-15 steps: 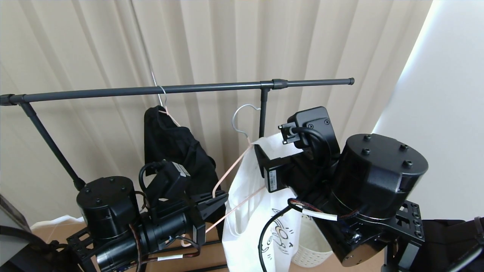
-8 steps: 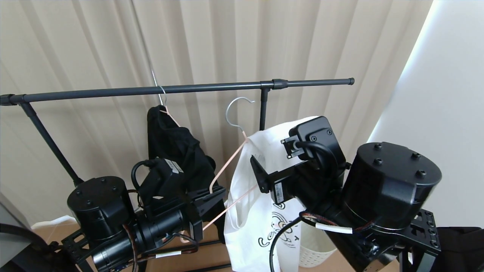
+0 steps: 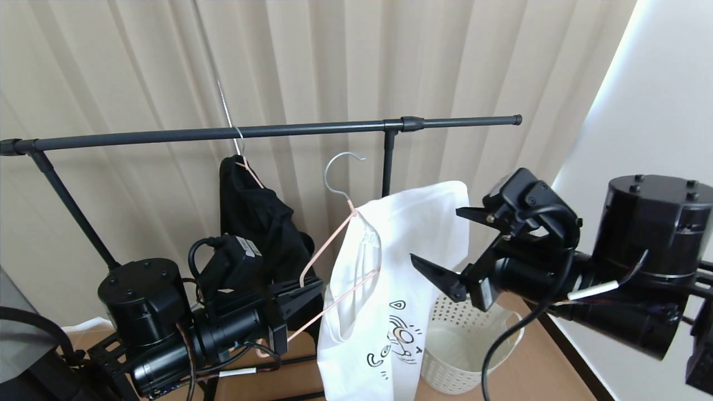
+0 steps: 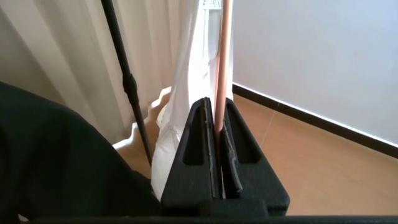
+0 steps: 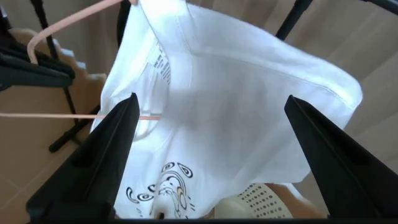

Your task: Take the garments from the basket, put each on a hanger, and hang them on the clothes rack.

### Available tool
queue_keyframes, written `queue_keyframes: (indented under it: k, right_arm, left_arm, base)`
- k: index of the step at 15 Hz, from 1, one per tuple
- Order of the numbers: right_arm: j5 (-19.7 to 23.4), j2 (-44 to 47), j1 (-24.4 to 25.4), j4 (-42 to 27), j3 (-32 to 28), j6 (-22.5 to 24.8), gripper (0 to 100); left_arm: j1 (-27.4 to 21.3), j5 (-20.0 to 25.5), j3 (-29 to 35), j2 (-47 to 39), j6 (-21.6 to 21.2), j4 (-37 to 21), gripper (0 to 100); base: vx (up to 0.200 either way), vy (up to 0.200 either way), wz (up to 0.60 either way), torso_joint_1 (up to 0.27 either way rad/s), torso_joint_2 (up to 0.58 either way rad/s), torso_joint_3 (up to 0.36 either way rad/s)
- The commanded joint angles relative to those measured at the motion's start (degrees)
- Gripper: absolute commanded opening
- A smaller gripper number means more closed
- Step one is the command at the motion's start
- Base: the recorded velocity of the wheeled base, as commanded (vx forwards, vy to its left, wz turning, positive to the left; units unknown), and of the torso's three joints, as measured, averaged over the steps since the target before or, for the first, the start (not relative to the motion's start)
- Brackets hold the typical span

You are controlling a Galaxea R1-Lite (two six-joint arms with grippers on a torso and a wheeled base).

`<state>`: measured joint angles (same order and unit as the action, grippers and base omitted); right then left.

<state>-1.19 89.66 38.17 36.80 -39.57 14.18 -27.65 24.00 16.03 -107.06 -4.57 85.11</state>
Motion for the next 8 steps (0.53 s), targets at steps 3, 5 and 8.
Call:
queue_keyframes:
  k: [3, 5, 8]
  right_arm:
    - [28.35, -5.29, -18.83, -22.57, -11.93, 12.1, 100]
    - [33.1, -4.5, -20.94, -35.05, -18.79, 20.36, 100]
    - [35.91, 1.04, -24.37, -55.52, -30.04, 38.64, 100]
  left_arm:
    - [0.4, 0.96, -2.06, -1.31, -2.55, 1.72, 0]
    - [0.58, 4.65, -4.08, -1.66, -4.04, 3.74, 0]
    - [0.49, 6.23, -5.57, -1.84, -6.94, 4.18, 0]
  base:
    - [0.0, 0.0, 0.0, 0.0, 0.0, 0.0]
    - [0.0, 0.0, 0.0, 0.0, 0.0, 0.0]
    - [0.0, 0.0, 0.0, 0.0, 0.0, 0.0]
